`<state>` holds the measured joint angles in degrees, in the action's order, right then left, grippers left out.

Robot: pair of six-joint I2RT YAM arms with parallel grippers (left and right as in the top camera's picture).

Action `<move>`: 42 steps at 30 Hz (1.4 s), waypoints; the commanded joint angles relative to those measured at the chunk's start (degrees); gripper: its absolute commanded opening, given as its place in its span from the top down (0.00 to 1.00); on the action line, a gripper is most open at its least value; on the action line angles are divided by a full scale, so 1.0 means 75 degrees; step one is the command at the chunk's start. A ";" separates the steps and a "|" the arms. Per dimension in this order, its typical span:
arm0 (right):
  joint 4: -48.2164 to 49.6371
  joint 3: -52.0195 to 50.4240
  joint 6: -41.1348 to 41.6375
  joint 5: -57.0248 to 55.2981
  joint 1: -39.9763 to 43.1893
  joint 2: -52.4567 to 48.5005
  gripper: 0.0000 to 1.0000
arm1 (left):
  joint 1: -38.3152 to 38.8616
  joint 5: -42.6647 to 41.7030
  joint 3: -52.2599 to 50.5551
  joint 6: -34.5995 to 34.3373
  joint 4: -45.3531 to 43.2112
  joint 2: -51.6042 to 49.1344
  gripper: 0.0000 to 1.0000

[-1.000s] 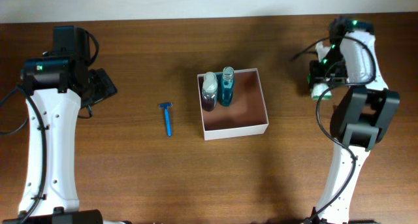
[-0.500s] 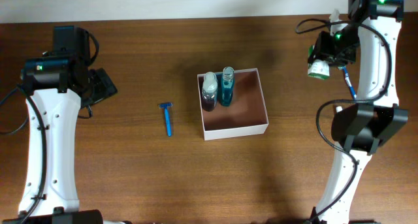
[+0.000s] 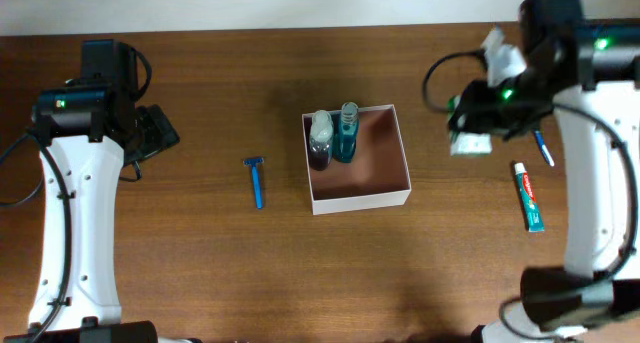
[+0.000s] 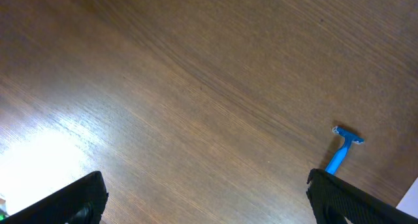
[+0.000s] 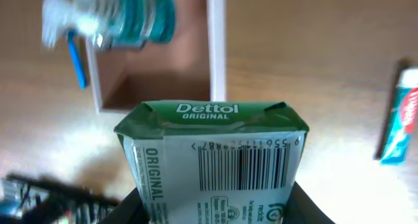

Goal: Pack container
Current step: 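Lift the soap box and carry it left toward the box, then lower the soap box into the box beside the bottles and release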

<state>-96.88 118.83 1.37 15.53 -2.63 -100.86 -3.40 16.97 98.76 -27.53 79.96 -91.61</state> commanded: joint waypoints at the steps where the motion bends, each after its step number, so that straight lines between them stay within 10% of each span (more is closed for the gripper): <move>1: 0.0192 -0.0577 0.0306 -0.0044 -0.0452 -0.0029 0.62 | -0.0017 0.0052 -0.0023 -0.0099 0.0009 -0.0041 0.01; 18: 0.3037 -0.2369 0.1314 -0.0393 -0.1641 -0.0105 0.58 | -0.0017 0.0052 -0.0023 -0.0099 0.0006 -0.0044 0.01; 42: 0.3704 -0.2372 0.1373 -0.0533 -0.1851 -0.1760 0.53 | -0.0017 0.0052 -0.0023 -0.0099 0.0006 -0.0041 0.01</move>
<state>-69.84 101.10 11.42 11.49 -15.09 -113.47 -3.40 16.97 98.76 -27.53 79.96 -91.61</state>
